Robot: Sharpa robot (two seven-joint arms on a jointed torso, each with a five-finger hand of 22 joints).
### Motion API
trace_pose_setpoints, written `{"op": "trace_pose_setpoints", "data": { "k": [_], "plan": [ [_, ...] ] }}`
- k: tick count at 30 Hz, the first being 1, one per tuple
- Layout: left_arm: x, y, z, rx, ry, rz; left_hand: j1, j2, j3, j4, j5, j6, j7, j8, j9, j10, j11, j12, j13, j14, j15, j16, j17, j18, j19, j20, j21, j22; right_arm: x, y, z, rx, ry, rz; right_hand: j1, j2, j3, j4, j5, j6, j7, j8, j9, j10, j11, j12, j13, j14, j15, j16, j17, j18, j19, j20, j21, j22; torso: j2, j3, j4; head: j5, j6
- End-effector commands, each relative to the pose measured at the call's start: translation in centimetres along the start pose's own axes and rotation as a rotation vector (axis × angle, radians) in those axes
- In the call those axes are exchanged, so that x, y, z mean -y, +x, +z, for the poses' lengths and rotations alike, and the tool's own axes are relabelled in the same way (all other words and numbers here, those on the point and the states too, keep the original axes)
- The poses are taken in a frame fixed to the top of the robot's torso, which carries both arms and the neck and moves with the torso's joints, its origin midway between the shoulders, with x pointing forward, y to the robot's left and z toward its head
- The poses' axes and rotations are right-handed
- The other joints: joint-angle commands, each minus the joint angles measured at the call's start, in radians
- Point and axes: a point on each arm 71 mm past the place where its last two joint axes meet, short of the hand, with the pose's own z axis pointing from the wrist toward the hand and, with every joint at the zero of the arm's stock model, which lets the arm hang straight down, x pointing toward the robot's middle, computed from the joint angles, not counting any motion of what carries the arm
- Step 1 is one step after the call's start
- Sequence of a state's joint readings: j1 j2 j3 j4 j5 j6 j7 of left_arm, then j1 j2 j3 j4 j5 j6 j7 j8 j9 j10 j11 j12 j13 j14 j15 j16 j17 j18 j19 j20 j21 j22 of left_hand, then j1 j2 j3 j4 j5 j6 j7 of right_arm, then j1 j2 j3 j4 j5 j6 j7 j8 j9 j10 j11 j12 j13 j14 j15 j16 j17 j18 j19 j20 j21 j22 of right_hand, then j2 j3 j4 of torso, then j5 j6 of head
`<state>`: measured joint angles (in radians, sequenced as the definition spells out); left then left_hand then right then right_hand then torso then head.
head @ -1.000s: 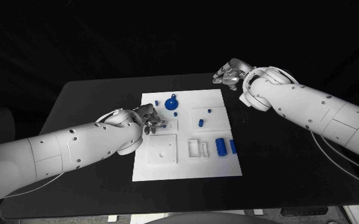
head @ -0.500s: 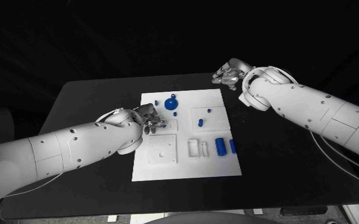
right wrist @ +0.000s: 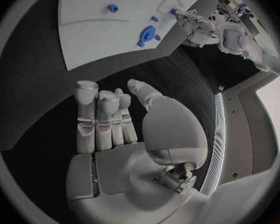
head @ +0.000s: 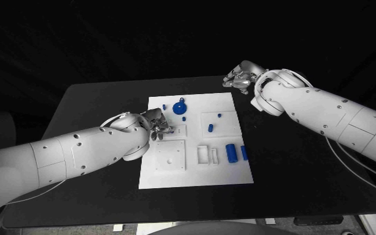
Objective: Assemble the parts on the task board
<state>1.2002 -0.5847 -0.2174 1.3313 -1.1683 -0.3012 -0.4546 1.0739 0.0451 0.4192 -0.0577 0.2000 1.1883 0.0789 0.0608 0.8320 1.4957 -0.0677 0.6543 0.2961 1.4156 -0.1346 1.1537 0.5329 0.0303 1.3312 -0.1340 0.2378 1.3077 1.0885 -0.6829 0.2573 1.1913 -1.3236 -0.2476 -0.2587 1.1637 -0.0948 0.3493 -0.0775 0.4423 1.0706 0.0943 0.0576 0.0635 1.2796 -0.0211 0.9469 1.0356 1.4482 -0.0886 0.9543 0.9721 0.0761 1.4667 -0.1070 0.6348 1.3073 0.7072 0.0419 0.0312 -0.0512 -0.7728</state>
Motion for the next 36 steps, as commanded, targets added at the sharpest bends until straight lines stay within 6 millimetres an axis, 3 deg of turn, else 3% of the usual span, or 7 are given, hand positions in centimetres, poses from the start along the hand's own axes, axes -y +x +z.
{"op": "trace_pose_setpoints", "data": {
  "k": [1, 32, 36],
  "plan": [
    [-0.17, 0.37, -0.01, -0.027, -0.010, 0.024, 0.023, 0.020, 0.000, -0.007, 0.003, 0.218, -0.132, 0.006, 0.001, 0.019, -0.035, 0.000, -0.001, -0.001, -0.004, 0.007, -0.001, -0.017, 0.005, -0.002, 0.003, 0.018, -0.07, 0.10, -0.01, -0.009, -0.007, 0.001, -0.006, -0.001, -0.002, 0.003, 0.001, -0.002, 0.001, 0.005, 0.000, -0.005, 0.001, -0.005, -0.001, -0.001, 0.002, -0.005, 0.000, 0.007, 0.047, 0.001, -0.006, 0.074, 0.000, -0.0001, 0.0000, 0.002, 0.001],
    [-0.33, 0.18, -0.16, -0.046, -0.011, 0.004, 0.016, 0.026, 0.002, -0.003, 0.003, 0.217, -0.133, 0.006, 0.005, 0.019, -0.036, 0.002, -0.002, -0.001, -0.005, 0.010, -0.003, -0.017, 0.003, -0.002, 0.007, 0.017, 0.16, 0.36, -0.05, -0.015, -0.001, 0.001, -0.006, 0.000, -0.001, 0.000, 0.002, -0.001, 0.001, 0.005, 0.000, -0.005, 0.001, -0.005, -0.001, -0.001, 0.002, -0.005, -0.001, 0.007, 0.047, 0.001, -0.007, 0.074, 0.000, 0.0013, -0.0010, -0.001, -0.002],
    [-0.34, 0.11, -0.12, -0.067, -0.018, -0.018, 0.005, 0.029, 0.012, -0.012, 0.019, 0.216, -0.133, 0.006, 0.012, 0.019, -0.036, 0.003, -0.002, -0.002, -0.005, 0.010, -0.004, -0.019, 0.003, -0.004, 0.007, 0.017, 0.15, 0.42, -0.03, -0.017, 0.000, 0.000, -0.006, 0.000, -0.001, 0.000, 0.002, -0.001, 0.001, 0.005, 0.000, -0.005, 0.001, -0.005, -0.001, -0.001, 0.002, -0.005, -0.001, 0.007, 0.047, 0.001, -0.007, 0.074, 0.000, 0.0016, -0.0005, -0.001, -0.003]
  ]
}}
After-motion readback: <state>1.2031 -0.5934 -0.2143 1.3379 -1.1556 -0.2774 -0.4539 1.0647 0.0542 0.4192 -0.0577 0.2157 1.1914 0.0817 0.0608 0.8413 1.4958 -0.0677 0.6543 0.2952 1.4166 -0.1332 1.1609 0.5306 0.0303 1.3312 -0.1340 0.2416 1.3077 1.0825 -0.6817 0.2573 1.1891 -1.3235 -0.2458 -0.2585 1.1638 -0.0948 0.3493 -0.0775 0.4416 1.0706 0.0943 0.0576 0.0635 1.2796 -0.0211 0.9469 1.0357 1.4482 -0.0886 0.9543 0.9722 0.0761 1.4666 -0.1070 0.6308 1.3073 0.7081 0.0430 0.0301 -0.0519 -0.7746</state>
